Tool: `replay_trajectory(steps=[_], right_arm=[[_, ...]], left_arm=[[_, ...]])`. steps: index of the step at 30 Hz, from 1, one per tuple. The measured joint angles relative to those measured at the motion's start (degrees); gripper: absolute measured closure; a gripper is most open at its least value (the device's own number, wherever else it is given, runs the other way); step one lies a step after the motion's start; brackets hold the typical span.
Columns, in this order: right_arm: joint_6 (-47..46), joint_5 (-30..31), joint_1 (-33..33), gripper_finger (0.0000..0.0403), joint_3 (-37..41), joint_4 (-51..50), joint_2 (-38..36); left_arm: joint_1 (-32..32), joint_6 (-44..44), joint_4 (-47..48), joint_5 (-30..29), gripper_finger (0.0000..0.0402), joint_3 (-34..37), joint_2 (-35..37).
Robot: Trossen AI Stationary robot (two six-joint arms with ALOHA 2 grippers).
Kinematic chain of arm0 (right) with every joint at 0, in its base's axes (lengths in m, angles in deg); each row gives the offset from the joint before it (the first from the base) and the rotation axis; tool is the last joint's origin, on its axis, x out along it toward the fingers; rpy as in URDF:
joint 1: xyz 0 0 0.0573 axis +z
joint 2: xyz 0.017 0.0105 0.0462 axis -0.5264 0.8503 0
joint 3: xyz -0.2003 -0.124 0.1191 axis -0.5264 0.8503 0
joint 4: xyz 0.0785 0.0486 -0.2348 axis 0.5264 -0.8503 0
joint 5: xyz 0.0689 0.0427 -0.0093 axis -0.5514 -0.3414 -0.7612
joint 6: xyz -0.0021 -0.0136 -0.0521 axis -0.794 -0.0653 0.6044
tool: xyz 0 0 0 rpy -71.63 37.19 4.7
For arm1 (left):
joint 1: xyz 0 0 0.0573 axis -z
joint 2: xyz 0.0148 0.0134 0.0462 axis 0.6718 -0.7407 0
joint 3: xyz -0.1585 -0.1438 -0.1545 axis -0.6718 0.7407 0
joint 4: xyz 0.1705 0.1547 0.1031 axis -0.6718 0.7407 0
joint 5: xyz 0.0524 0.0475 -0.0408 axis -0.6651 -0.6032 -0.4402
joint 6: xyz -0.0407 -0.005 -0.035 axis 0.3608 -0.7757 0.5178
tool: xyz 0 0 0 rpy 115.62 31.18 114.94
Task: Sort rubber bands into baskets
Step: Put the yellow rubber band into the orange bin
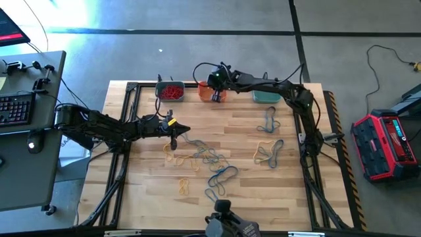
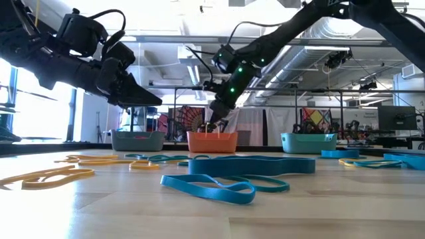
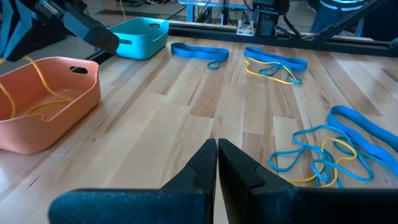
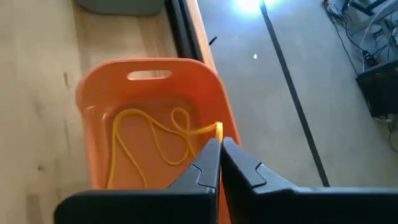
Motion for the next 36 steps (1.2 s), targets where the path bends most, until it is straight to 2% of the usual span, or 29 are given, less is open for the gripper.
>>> replay_trajectory(steps=[5,13,16,19,22,24,26,29,36], right_arm=[[-3.43,-2.84,-0.56,0.0391,0.00,-1.42,0.00],[-8.16,-4.08,-0.63,0.0310,0.02,-5.77,0.00],[-8.32,-4.04,-0.63,0.0299,0.02,-7.26,-0.06],[-10.62,-1.72,-0.20,0.0316,-1.21,-10.43,-0.56],[-11.18,0.65,0.79,0.0361,-1.69,-11.72,-2.73],[-11.19,0.17,1.59,0.0390,-1.03,-10.38,-4.54],[-13.30,-2.54,2.29,0.0394,1.08,-7.14,-6.32],[-15.42,-5.05,3.72,0.0399,6.72,-0.97,-9.16],[-21.48,-4.66,8.41,0.0402,24.08,14.70,-19.06]], left_arm=[[0.00,0.00,-0.11,0.00,0.0394,0.00,0.00],[0.00,0.51,-0.13,0.00,0.0394,0.00,0.00],[0.00,0.52,-0.11,0.00,0.0394,0.00,0.00],[0.00,0.49,-0.11,-0.01,0.0394,0.00,0.00],[0.00,-0.48,-0.15,-0.07,0.0394,0.00,0.00],[0.00,-1.04,-0.32,-0.65,0.0394,0.00,0.00],[0.02,-1.04,-0.44,-1.95,0.0394,0.00,0.00],[0.00,-1.01,-0.46,-3.12,0.0394,0.00,0.00],[0.02,-0.73,-0.54,-2.40,0.0394,0.00,-0.01]])
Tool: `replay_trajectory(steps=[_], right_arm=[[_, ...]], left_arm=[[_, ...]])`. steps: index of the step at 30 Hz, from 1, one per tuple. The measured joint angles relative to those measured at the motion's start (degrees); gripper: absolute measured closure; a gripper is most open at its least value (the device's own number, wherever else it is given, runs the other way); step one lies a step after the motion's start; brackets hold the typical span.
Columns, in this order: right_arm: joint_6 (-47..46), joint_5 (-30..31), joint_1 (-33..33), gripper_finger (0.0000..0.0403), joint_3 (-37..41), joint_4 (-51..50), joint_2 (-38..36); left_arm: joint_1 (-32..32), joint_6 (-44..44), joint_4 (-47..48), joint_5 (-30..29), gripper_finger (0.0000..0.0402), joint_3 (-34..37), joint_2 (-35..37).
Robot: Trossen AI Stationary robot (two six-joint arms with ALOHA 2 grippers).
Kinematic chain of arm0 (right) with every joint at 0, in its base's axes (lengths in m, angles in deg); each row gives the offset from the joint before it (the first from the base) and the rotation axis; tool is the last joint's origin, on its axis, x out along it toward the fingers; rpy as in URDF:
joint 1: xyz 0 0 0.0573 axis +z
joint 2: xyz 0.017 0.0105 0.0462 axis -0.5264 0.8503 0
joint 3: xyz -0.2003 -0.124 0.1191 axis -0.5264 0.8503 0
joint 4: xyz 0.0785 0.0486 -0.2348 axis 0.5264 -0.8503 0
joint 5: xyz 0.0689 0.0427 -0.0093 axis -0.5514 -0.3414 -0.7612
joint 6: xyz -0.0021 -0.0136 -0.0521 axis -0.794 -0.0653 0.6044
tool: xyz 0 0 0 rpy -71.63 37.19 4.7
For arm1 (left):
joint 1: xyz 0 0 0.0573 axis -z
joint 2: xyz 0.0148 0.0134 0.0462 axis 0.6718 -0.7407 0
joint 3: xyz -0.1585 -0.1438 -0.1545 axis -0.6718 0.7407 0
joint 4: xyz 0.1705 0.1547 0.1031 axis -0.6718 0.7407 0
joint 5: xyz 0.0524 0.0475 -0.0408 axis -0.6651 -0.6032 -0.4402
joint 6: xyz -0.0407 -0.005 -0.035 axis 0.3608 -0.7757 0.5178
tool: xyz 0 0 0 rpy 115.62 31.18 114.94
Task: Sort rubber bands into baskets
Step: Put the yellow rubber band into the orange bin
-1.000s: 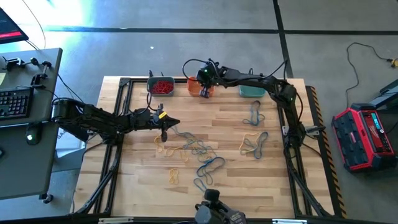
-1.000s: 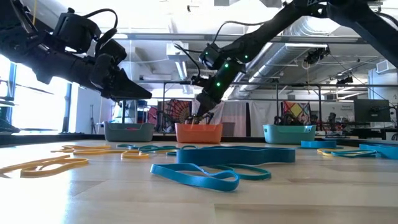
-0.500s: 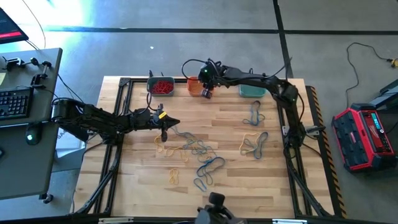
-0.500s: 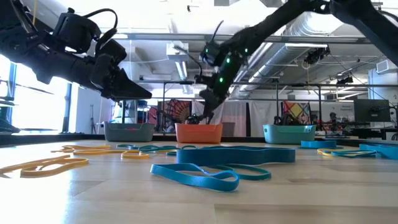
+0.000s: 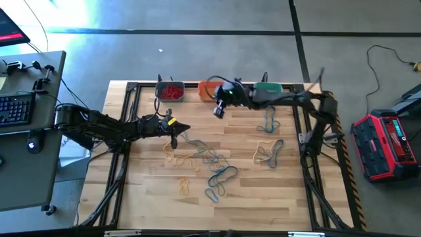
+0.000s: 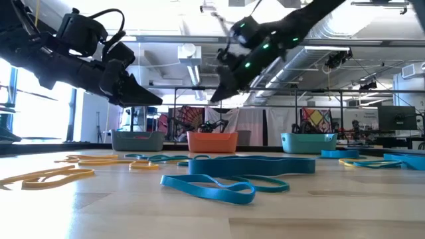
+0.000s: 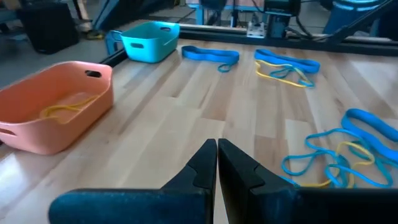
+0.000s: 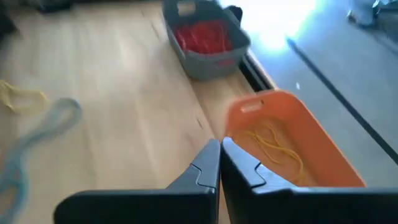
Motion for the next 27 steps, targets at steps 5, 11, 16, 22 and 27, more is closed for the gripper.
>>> replay_trajectory(steps=[5,11,16,22,27], right_arm=[[-5.86,3.06,3.67,0.0402,11.66,9.52,-8.20],[-10.83,8.65,10.48,0.0403,23.45,21.54,-12.50],[-13.57,15.37,16.09,0.0403,28.96,27.22,-12.17],[-15.35,23.81,21.51,0.0403,32.89,30.54,-11.84],[-16.09,24.04,23.03,0.0403,33.29,29.41,-11.84]], left_arm=[[0.61,1.52,0.50,2.99,0.0394,-0.02,0.23],[1.67,1.20,3.12,3.15,0.0394,-0.02,1.16],[2.99,-2.84,9.17,4.52,0.0394,-0.07,1.78],[4.97,-3.50,12.33,1.20,0.0394,-0.07,1.76],[7.03,-4.50,12.47,-1.35,0.0394,-0.07,2.17]])
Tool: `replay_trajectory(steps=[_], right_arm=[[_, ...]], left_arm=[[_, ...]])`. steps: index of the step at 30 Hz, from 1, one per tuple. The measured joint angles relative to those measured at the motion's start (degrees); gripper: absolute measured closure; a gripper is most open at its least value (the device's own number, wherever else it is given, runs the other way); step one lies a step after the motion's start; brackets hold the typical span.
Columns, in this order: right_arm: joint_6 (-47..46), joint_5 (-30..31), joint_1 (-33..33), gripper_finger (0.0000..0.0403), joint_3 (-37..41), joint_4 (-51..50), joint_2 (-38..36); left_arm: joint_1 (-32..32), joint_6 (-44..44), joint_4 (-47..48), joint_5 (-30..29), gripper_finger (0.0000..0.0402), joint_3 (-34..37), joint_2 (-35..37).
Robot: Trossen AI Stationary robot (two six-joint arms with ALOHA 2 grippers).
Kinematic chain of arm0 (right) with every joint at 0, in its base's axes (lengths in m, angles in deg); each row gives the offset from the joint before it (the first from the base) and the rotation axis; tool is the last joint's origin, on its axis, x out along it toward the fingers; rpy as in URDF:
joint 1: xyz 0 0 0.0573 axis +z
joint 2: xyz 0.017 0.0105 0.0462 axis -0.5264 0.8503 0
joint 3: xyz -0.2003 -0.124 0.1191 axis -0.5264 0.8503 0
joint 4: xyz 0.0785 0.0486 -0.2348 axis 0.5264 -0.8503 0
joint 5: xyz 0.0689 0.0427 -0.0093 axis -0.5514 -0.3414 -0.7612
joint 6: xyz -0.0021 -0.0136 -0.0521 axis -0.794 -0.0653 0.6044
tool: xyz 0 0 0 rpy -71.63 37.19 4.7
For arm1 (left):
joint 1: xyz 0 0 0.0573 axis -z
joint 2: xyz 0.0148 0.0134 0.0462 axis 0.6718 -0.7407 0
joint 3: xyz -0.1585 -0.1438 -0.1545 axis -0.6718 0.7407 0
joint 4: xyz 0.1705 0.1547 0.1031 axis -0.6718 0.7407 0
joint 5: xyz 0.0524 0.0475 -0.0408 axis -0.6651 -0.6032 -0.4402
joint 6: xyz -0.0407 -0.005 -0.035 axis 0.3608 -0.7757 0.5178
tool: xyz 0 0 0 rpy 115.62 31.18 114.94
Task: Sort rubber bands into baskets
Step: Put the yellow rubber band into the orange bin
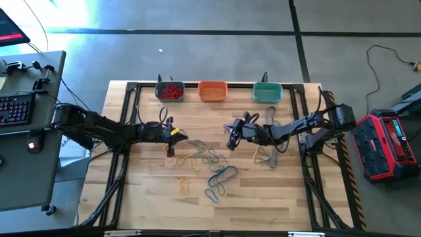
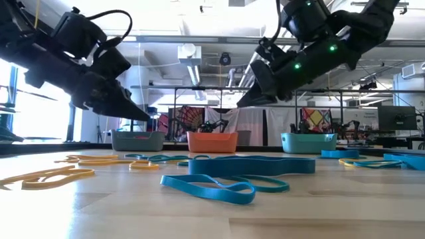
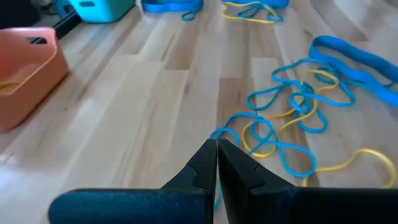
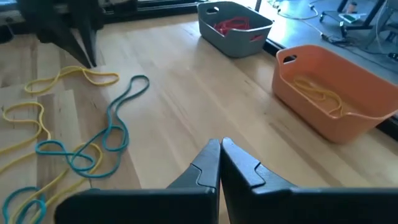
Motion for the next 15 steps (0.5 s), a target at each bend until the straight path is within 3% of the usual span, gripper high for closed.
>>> replay_trajectory(steps=[5,11,15], right_arm=[[-1.46,-0.91,-0.03,0.0403,0.00,-0.17,0.00],[-0.23,-1.37,-0.55,0.0402,0.00,-0.91,0.00],[-1.43,-1.39,-0.38,0.0402,-0.02,-2.83,0.00]], left_arm=[[2.24,0.56,4.48,-0.31,0.0394,-0.02,1.59],[5.94,0.83,15.27,-7.35,0.0393,-0.02,4.49],[8.49,6.67,21.71,-8.05,0.0380,-0.02,6.28]])
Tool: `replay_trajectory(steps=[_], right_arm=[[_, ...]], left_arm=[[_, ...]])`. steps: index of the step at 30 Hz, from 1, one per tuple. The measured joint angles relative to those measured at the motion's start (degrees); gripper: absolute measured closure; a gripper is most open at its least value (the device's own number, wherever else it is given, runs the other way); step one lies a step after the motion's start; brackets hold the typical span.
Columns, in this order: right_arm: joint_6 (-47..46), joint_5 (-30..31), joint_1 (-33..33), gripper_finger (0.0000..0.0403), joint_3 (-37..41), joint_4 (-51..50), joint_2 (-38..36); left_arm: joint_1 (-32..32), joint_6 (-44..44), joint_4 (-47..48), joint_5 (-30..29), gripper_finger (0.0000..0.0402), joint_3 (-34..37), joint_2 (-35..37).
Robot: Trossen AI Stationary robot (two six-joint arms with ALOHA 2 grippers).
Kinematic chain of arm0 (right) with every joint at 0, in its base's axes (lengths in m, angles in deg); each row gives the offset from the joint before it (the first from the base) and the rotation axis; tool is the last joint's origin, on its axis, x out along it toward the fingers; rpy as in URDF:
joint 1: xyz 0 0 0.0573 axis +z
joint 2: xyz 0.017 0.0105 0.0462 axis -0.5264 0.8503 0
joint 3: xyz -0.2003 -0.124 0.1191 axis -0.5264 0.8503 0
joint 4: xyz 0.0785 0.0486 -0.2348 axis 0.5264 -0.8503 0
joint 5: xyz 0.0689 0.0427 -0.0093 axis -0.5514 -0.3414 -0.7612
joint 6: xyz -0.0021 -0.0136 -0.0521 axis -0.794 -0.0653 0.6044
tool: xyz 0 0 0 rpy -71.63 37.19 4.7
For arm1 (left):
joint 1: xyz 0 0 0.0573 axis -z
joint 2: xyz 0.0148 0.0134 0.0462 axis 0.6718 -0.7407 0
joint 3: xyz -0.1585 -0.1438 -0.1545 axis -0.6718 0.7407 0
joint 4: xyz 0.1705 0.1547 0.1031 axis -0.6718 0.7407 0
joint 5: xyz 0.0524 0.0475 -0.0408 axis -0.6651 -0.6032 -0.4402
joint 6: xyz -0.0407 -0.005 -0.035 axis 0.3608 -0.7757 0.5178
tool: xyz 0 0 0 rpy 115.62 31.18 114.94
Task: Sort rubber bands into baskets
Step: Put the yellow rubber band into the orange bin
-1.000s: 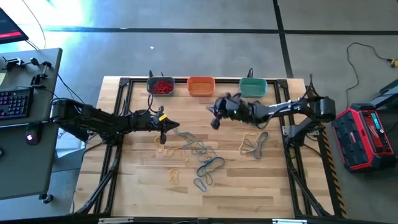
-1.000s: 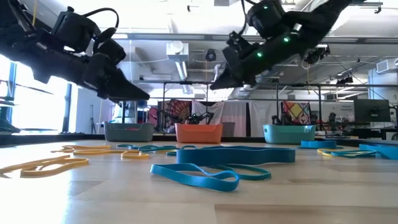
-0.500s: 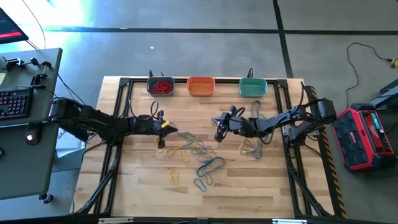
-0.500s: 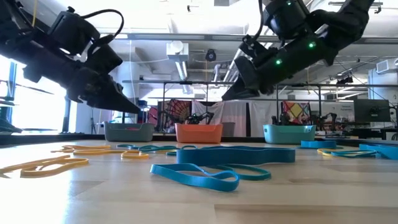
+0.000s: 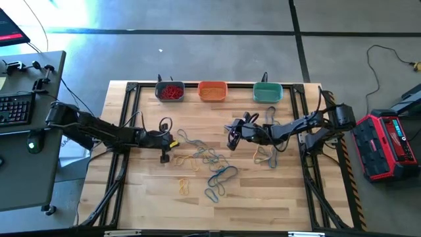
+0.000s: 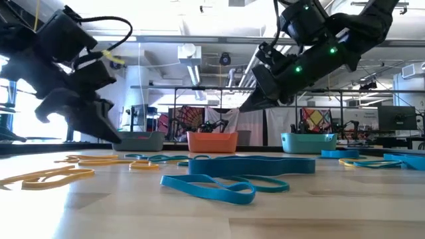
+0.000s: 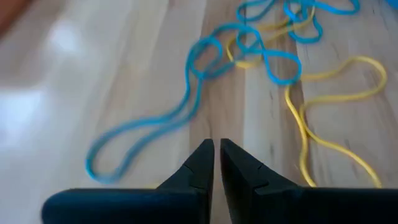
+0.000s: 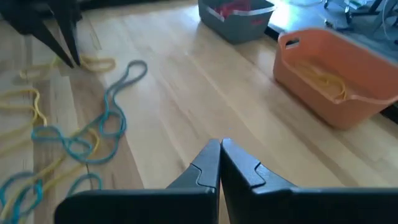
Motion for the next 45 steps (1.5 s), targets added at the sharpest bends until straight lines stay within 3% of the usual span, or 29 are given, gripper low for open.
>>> replay_trajectory(steps=[6,15,21,25,29,45], right_arm=[[-1.42,-0.09,0.27,0.0402,0.00,-2.37,0.00],[-1.27,-0.07,0.27,0.0402,-0.02,-1.36,0.00],[-1.28,-0.07,0.27,0.0402,-0.02,-1.36,0.00],[-1.59,-0.07,0.27,0.0402,-0.02,-1.36,0.00],[-1.69,-0.04,0.27,0.0402,-0.02,-1.33,0.00],[-1.69,-0.02,0.25,0.0402,-0.02,-1.35,0.02]], left_arm=[[4.83,7.65,5.29,-1.83,0.0349,0.00,0.56],[8.47,17.45,11.19,-11.53,0.0307,0.00,0.56],[10.19,19.15,13.18,-16.39,0.0300,-0.67,0.56],[9.85,21.04,21.95,-17.76,0.0300,-3.43,0.56],[9.26,24.85,29.06,-17.13,0.0300,-4.93,0.56],[9.16,26.99,29.12,-10.32,0.0300,-4.81,0.67]])
